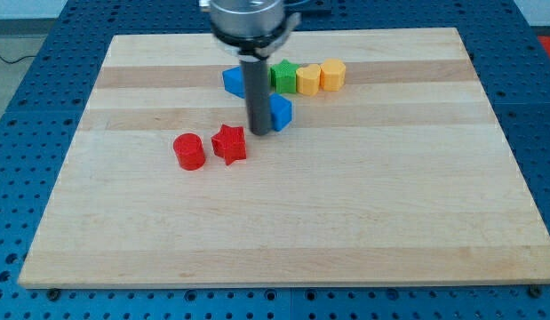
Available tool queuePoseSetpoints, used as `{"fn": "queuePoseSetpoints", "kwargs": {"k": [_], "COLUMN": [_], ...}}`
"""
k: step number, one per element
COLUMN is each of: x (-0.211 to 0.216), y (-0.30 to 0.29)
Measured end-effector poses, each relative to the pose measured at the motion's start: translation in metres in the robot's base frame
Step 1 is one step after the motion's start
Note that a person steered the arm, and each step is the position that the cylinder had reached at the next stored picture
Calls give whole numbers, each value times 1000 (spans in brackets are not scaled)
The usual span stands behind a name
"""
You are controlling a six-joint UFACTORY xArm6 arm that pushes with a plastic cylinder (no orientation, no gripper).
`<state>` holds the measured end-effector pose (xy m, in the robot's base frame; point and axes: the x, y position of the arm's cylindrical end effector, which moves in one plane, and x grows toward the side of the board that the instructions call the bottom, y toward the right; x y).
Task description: Separate the yellow hexagon from the yellow heart
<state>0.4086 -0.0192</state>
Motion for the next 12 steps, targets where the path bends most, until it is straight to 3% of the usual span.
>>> {"fn": "queuePoseSetpoints", "kwargs": {"k": [1,3,4,5,7,9,12], "x": [0,14,-5,-47,-176,-159,-154], "y": [71,95,151,200,188,119,210]}}
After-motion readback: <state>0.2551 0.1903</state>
